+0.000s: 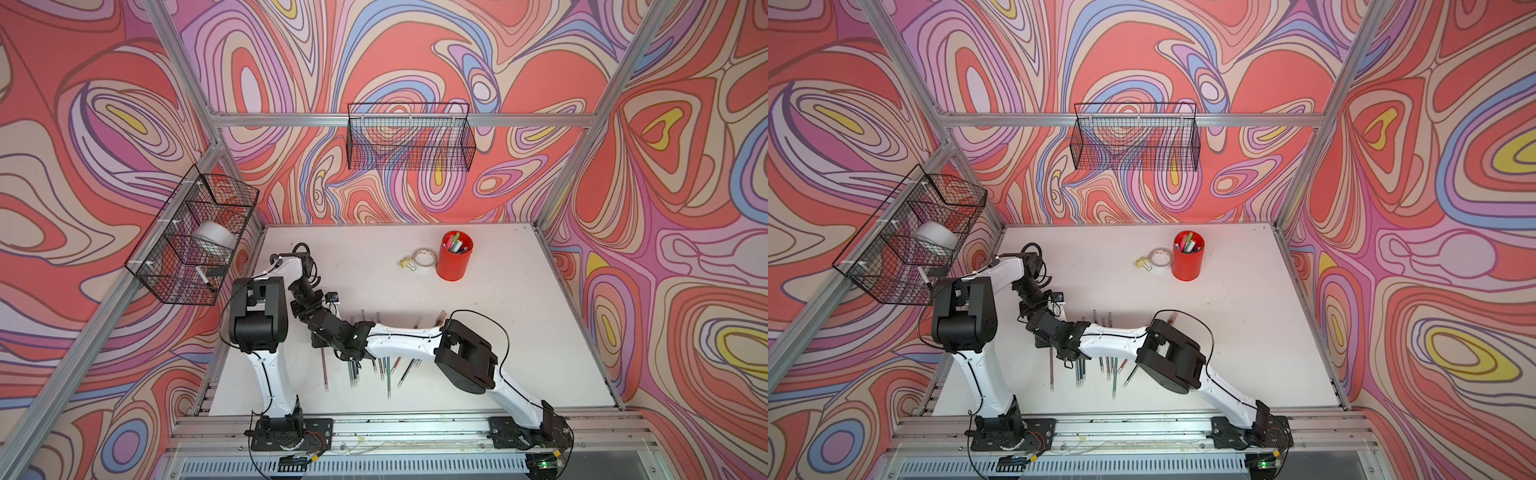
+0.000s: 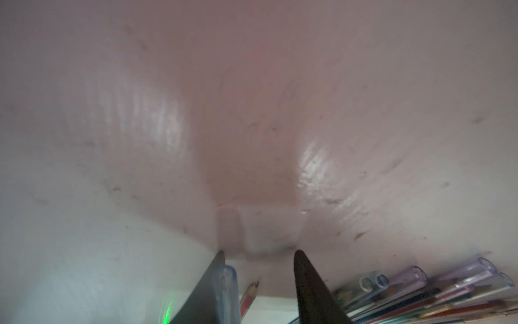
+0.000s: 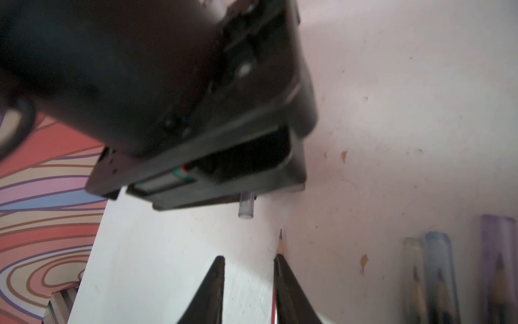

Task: Remove the protective cover of the pencils
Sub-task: Place the protective sleeve at the center of the board, then pick up the pencil from the center of the board.

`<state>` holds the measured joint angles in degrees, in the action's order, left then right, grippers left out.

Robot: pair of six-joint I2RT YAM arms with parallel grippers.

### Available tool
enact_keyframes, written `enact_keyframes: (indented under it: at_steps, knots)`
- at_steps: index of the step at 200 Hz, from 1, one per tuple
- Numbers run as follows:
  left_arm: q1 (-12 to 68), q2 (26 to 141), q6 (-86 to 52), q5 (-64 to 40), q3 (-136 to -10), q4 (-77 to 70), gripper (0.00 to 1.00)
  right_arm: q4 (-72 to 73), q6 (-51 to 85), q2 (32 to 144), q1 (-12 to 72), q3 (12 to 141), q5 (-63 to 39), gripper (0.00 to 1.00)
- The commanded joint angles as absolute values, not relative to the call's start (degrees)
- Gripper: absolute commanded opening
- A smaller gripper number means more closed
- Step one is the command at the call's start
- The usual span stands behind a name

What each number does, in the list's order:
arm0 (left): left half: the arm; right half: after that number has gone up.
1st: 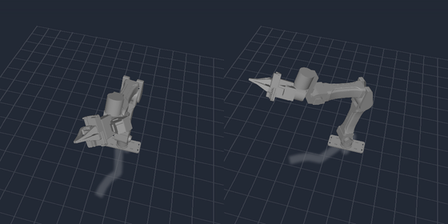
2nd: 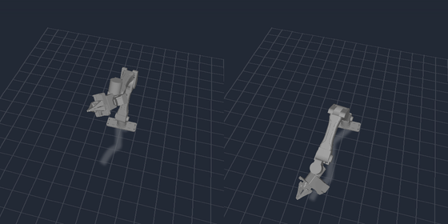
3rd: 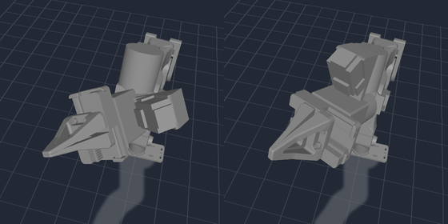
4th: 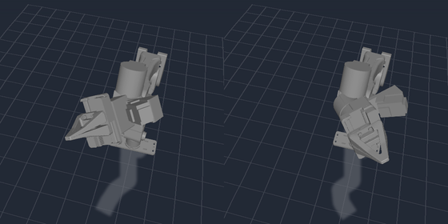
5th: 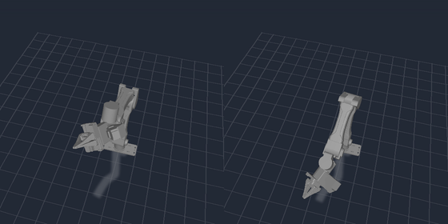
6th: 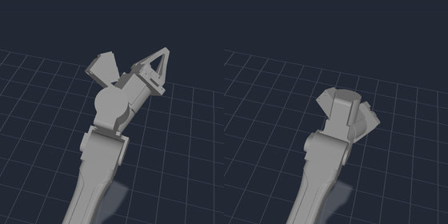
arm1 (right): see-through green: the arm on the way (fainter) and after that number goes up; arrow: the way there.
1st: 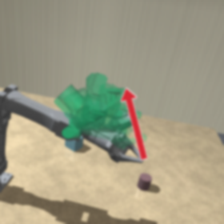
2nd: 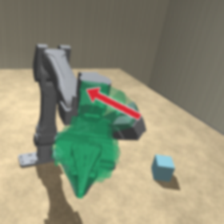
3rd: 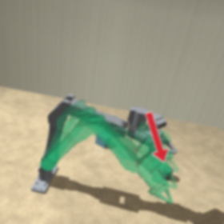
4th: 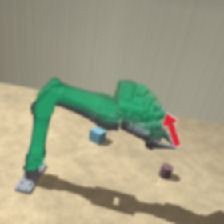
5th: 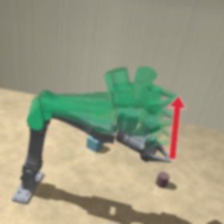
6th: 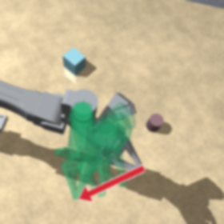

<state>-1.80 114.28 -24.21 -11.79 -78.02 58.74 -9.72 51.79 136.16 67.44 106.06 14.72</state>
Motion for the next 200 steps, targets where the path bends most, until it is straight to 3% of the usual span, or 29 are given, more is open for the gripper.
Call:
enact_keyframes:
  at_steps: [1, 78, 200]
  knots:
    - [-1.58, 115.67, -24.07, -13.13, -77.70, 59.23, 0.42, -6.90, 50.58, 138.63, 67.00, 106.77, 13.49, 0.34]
    - [-1.58, 115.40, -24.43, -13.98, -77.08, 59.02, 0.42, -14.97, 51.91, 146.41, 66.10, 117.83, 15.07, 0.29]
    - [-1.58, 114.42, -24.69, -11.25, -77.43, 59.86, 0.41, -15.60, 52.63, 142.74, 65.91, 111.86, 18.78, 0.19]
